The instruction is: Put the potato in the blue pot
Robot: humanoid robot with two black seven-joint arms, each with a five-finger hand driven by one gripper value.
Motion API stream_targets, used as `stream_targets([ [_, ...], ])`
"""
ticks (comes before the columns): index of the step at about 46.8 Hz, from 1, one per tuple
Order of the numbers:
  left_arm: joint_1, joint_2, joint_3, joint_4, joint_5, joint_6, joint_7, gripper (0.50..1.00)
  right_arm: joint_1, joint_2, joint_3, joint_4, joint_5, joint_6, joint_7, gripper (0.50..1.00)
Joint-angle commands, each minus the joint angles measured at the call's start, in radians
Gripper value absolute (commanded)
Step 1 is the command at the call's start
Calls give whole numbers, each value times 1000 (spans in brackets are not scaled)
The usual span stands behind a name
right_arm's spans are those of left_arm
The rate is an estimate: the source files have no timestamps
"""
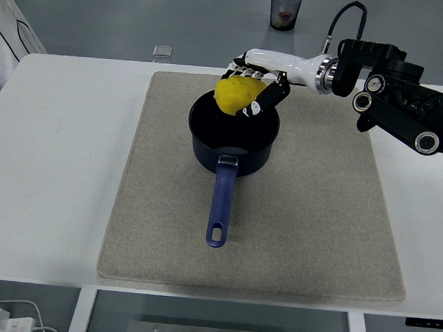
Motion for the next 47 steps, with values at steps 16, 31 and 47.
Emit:
stream_targets([
  [16,0,0,0,0,0,0,0,996,-32,63,-22,-34,-7,-6,2,582],
  [31,0,0,0,0,0,0,0,996,-37,71,-25,-40,-9,5,2,893],
  [47,0,0,0,0,0,0,0,996,-35,52,-4,-51,-1,-14,13,919],
])
